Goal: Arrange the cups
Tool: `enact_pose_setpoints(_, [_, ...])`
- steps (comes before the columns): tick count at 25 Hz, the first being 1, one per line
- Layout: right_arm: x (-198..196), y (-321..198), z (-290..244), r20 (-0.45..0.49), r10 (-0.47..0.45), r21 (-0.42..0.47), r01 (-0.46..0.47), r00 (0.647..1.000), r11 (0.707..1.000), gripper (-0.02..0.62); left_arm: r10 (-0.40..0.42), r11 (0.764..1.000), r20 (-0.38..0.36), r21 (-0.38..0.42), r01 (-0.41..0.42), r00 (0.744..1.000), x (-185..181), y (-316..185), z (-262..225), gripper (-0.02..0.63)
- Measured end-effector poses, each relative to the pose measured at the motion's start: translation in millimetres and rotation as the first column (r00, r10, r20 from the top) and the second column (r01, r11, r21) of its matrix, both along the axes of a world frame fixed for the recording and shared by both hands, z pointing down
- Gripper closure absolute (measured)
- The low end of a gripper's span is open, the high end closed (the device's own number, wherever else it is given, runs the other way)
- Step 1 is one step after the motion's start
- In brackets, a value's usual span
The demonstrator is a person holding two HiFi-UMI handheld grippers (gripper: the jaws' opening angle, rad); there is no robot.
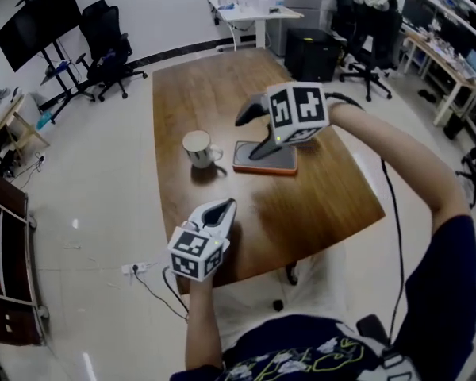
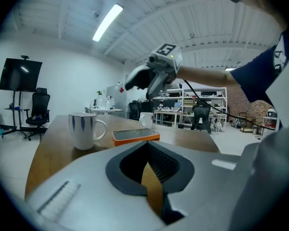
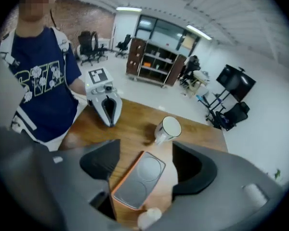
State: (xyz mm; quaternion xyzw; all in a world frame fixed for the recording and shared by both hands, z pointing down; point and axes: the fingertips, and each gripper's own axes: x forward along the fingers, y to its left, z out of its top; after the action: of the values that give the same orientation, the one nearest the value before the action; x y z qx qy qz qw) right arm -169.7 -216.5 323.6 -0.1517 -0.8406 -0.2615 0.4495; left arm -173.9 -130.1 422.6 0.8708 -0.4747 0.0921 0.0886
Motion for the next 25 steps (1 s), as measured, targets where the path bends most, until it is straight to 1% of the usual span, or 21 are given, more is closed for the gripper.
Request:
enact_pose_setpoints(1, [-11.5, -7.1, 6.6, -0.078, -0.038, 0.033, 0.040, 0.996, 0.999, 0.233, -0.002, 1.000, 0.000, -0.022, 0.002, 1.000, 2.3, -2.2, 1.0, 0.604])
enact_pose_setpoints(2, [-21.9, -10.7, 13.7, -0.154, -0.073, 0.042, 0.080, 0.985, 0.996, 0.162, -0.004, 0.999, -0.001, -0.042, 0.004, 1.000, 4.8, -4.2, 1.4, 0.604])
enact_pose_setpoints(3, [-32.4, -11.1, 19.8, -0.218, -0.104, 0.031, 0.113, 0.970, 0.993, 0.128, -0.003, 0.998, -0.002, -0.058, 0.003, 1.000, 7.1, -5.6, 1.5, 0.604])
enact_pose_setpoints(4, [-43.6, -10.0, 25.1, -0.267, -0.128, 0.011, 0.136, 0.955, 0.991, 0.120, -0.002, 0.998, -0.004, -0.068, 0.002, 1.000, 9.0, -6.3, 0.8, 0.604])
enact_pose_setpoints(5, [-55.7, -9.3, 30.4, -0.300, -0.145, -0.006, 0.150, 0.943, 0.989, 0.093, 0.001, 0.998, -0.003, -0.070, -0.001, 1.000, 10.3, -6.6, 0.2, 0.604])
enact_pose_setpoints(6, [-68.0, -9.6, 36.6, -0.328, -0.153, -0.015, 0.157, 0.932, 0.988, 0.091, 0.003, 0.998, 0.000, -0.065, -0.003, 1.000, 10.7, -6.4, -0.1, 0.604])
enact_pose_setpoints(8, [-88.4, -14.8, 54.1, -0.395, -0.148, -0.005, 0.159, 0.906, 0.987, 0.091, 0.001, 0.999, -0.003, -0.032, -0.001, 1.000, 9.5, -4.6, -3.8, 0.604])
enact_pose_setpoints(11, [-107.5, -31.5, 83.1, -0.497, -0.108, 0.055, 0.155, 0.861, 0.986, 0.084, -0.017, 0.999, -0.019, 0.045, 0.017, 1.000, 5.2, -1.5, -16.6, 0.604])
enact_pose_setpoints(13, [-119.7, -41.8, 94.9, -0.520, -0.085, 0.081, 0.148, 0.850, 0.986, 0.077, -0.035, 0.997, -0.024, 0.065, 0.037, 0.999, 2.7, -3.0, -22.5, 0.604])
enact_pose_setpoints(15, [-128.3, -48.2, 103.9, -0.536, -0.072, 0.091, 0.143, 0.841, 0.986, 0.077, -0.038, 0.997, -0.026, 0.063, 0.039, 0.999, 2.9, -4.1, -21.9, 0.604])
enact_pose_setpoints(19, [-135.6, -58.2, 120.7, -0.568, -0.056, 0.120, 0.150, 0.821, 0.981, 0.081, -0.042, 0.997, -0.030, 0.065, 0.044, 0.999, 2.5, -4.6, -25.7, 0.604])
enact_pose_setpoints(21, [-135.0, -59.5, 126.8, -0.589, -0.060, 0.116, 0.158, 0.806, 0.981, 0.084, -0.043, 0.997, -0.030, 0.067, 0.045, 0.999, 1.9, -4.9, -27.0, 0.604])
enact_pose_setpoints(22, [-133.2, -58.6, 128.6, -0.604, -0.064, 0.109, 0.162, 0.795, 0.981, 0.089, -0.041, 0.997, -0.029, 0.065, 0.043, 0.999, 2.1, -4.9, -26.0, 0.604])
enact_pose_setpoints(23, [-131.0, -57.1, 129.6, -0.618, -0.068, 0.103, 0.167, 0.783, 0.981, 0.129, -0.038, 0.997, -0.027, 0.061, 0.039, 0.999, 2.8, -4.7, -23.3, 0.604])
enact_pose_setpoints(24, [-129.7, -55.5, 130.3, -0.630, -0.072, 0.101, 0.173, 0.774, 0.980, 0.183, -0.033, 0.998, -0.024, 0.057, 0.035, 0.999, 3.6, -4.2, -19.6, 0.604])
enact_pose_setpoints(25, [-129.6, -54.3, 130.8, -0.636, -0.076, 0.101, 0.181, 0.768, 0.978, 0.184, -0.030, 0.998, -0.023, 0.053, 0.032, 0.999, 3.8, -3.6, -16.6, 0.604])
